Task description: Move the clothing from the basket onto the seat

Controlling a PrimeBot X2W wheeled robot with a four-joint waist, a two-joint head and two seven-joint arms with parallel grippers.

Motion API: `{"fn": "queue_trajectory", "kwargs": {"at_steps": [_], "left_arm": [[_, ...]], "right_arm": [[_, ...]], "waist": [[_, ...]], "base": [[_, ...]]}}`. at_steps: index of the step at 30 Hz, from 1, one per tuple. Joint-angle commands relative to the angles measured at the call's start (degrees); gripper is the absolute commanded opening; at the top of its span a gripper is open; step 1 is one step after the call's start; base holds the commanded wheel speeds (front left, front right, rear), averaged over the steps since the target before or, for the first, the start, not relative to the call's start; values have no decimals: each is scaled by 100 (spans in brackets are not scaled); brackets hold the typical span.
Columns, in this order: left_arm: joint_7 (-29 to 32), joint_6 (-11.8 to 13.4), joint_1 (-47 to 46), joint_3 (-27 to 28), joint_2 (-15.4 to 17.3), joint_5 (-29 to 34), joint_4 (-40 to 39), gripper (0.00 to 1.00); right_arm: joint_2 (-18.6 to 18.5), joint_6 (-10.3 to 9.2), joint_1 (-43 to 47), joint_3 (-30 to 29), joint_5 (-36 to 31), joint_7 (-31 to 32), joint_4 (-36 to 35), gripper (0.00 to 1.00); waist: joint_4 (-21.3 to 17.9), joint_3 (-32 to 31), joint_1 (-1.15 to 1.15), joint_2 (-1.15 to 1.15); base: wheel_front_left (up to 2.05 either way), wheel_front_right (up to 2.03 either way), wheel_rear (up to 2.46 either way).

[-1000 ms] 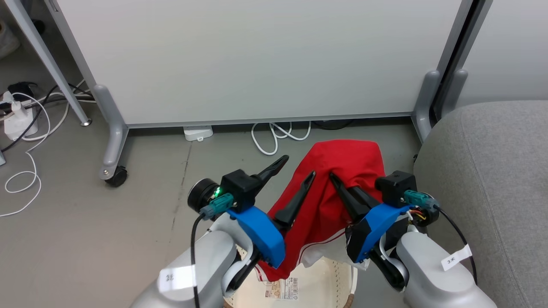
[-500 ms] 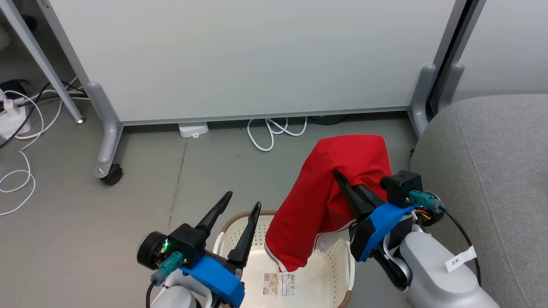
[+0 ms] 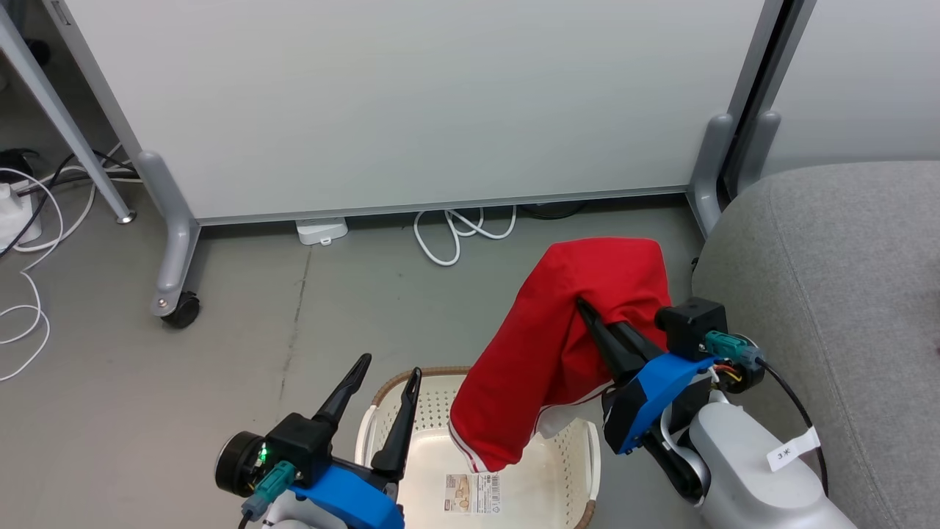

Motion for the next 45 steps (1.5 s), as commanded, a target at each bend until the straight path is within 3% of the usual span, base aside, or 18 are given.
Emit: {"fn": "queue_trajectory", "kwargs": {"at_steps": [1,8,14,30,45], "left_arm": [[-26,-9,21,-19,-6,8,-33,100],[-26,-11,44,-97,10,-17,-74,100],[-26,-11,30,-93,37,-8,-156,100],[-25,-11,-126,-49,66,8,-213,100],[-25,-12,-232,-51,128,14,-241,100]], "right_arm": [[-28,1,71,-12,-52,2,-43,0],[-21,1,88,10,-49,27,-88,0],[-12,1,5,18,-72,48,-189,0],[-38,1,62,-120,-127,20,-303,0],[10,1,158,-299,-181,-26,-354,0]], "waist": [[-29,4,0,0],[-167,2,0,0],[-520,79,0,0],[-1967,268,0,0],[-3075,476,0,0]], "base": [[0,0,0],[0,0,0],[0,0,0],[0,0,0],[0,0,0]]}}
